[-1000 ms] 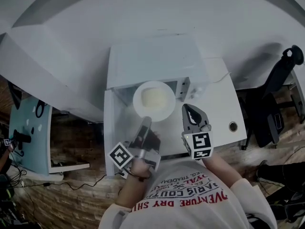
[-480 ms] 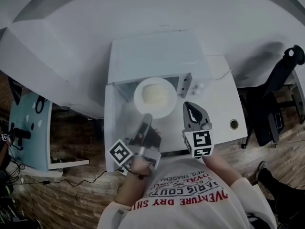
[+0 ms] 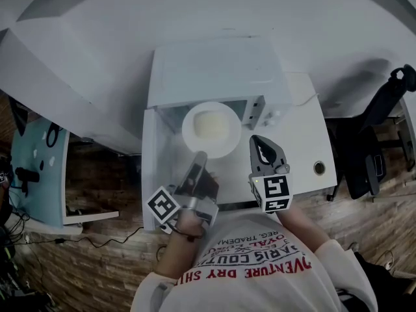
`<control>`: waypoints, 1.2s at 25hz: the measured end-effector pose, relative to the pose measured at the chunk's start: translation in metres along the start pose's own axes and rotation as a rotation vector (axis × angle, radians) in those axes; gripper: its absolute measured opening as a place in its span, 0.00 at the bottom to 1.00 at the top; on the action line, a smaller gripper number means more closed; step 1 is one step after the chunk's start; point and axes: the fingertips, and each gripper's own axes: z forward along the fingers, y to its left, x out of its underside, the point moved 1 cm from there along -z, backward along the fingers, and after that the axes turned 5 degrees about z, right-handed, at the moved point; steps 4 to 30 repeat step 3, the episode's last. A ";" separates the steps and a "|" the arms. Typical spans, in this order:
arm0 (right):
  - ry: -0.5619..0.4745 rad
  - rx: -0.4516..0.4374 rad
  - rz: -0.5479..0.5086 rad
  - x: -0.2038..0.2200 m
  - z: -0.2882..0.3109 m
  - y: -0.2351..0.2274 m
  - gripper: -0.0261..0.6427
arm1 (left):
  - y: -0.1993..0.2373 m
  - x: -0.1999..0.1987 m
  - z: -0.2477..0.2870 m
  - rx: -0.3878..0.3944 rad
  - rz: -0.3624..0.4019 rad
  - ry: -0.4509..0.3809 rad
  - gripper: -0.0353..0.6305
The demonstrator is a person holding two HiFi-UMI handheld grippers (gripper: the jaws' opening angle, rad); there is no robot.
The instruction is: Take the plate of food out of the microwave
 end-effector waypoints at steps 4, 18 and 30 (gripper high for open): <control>0.007 -0.006 -0.003 0.002 0.003 0.002 0.06 | 0.000 -0.001 0.001 0.005 0.009 0.006 0.07; 0.007 -0.006 -0.003 0.002 0.003 0.002 0.06 | 0.000 -0.001 0.001 0.005 0.009 0.006 0.07; 0.007 -0.006 -0.003 0.002 0.003 0.002 0.06 | 0.000 -0.001 0.001 0.005 0.009 0.006 0.07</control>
